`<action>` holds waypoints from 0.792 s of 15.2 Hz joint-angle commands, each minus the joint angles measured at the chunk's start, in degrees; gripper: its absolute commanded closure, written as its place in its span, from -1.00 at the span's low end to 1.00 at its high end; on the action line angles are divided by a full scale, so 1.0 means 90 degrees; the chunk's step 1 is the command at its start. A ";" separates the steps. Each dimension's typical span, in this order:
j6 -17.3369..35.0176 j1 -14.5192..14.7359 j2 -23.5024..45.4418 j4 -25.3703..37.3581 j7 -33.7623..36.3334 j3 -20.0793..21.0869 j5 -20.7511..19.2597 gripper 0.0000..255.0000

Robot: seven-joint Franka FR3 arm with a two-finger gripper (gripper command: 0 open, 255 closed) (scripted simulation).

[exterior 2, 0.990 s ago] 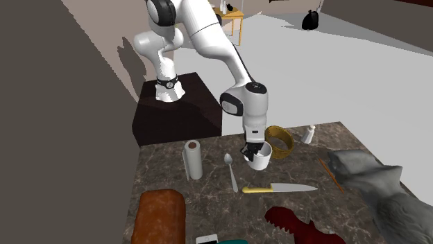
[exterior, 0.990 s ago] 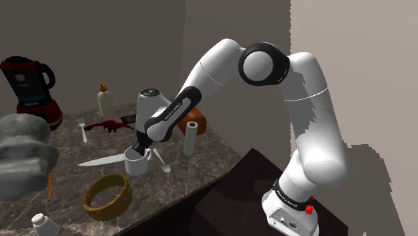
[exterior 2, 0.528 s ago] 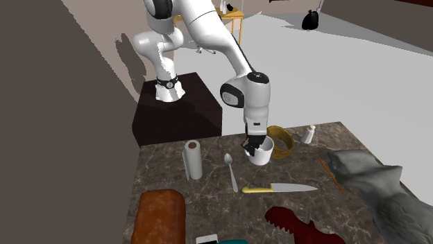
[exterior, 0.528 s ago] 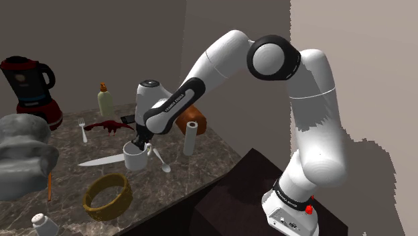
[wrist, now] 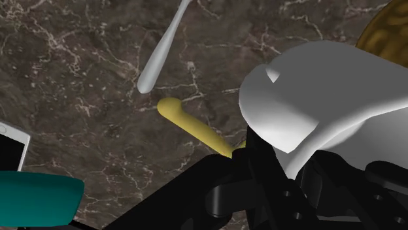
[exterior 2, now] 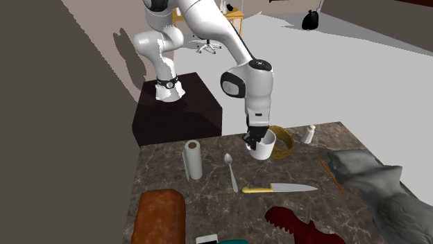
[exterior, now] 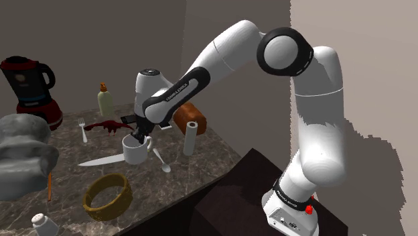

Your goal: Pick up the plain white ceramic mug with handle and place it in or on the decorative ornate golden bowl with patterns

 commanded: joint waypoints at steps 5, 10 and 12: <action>-0.0384 -0.0061 -0.0347 0.0043 -0.0080 0.0091 0.0121 1.00; -0.0709 -0.0109 -0.0630 0.0091 -0.0150 0.0158 0.0224 1.00; -0.0757 -0.0006 -0.0692 0.0073 -0.0007 0.0187 0.0207 1.00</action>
